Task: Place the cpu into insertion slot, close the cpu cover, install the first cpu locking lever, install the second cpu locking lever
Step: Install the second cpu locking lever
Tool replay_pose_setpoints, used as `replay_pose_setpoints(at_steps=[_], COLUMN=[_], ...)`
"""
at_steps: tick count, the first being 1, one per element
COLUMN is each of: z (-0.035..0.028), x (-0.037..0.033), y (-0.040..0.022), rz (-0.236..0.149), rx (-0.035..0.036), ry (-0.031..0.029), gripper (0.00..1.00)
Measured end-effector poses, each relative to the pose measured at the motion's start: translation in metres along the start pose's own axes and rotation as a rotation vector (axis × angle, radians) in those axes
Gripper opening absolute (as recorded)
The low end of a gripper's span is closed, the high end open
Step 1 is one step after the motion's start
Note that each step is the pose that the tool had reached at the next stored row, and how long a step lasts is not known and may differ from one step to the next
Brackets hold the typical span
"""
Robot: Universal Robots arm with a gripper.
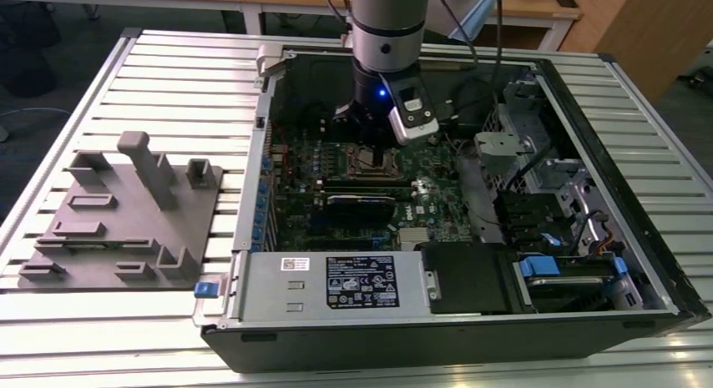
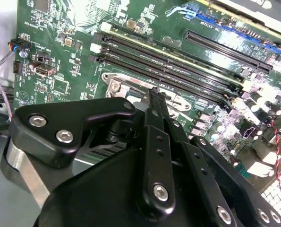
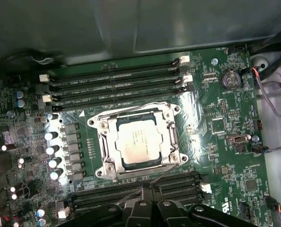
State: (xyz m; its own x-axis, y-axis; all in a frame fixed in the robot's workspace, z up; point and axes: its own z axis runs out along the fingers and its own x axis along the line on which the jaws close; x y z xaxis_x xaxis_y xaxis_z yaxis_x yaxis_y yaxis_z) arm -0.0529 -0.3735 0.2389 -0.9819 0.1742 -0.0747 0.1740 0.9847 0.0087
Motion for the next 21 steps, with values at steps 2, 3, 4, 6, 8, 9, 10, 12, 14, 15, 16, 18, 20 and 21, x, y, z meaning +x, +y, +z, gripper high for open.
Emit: replay_pose_setpoints(at_steps=[2,3,4,6,8,9,10,12,14,15,16,18,20,21], z=[0.0000,0.0000,0.0000,-0.0002,-0.0003,-0.0003,-0.0004,-0.0005,-0.0005,-0.0005,-0.0005,-0.0005,-0.0004,-0.0003], x=[0.0014,0.0026,0.0039,0.0064,0.0089,0.0100,0.0111,0.0127,0.0133,0.0134,0.0134,0.0136,0.0136,0.0137], y=[-0.0008,-0.0012,-0.0016,-0.0024,-0.0030,-0.0033,-0.0035,-0.0038,-0.0039,-0.0040,-0.0040,-0.0040,-0.0041,-0.0041], rz=[0.000,0.000,0.000,0.000,0.000,0.000,0.000,0.000,0.000,0.000,0.000,0.000,0.000,0.000], rx=[0.0000,-0.0001,-0.0003,-0.0004,-0.0007,-0.0007,-0.0007,-0.0008,-0.0009,-0.0009,-0.0009,-0.0009,-0.0002,0.0012], ry=[-0.0007,-0.0012,-0.0017,-0.0027,-0.0037,-0.0040,-0.0044,-0.0048,-0.0050,-0.0050,-0.0050,-0.0050,-0.0003,0.0074], gripper=[0.10,0.10,0.10,0.10,0.10,0.10,0.10,0.10,0.10,0.10,0.10,0.10,0.10,0.10])
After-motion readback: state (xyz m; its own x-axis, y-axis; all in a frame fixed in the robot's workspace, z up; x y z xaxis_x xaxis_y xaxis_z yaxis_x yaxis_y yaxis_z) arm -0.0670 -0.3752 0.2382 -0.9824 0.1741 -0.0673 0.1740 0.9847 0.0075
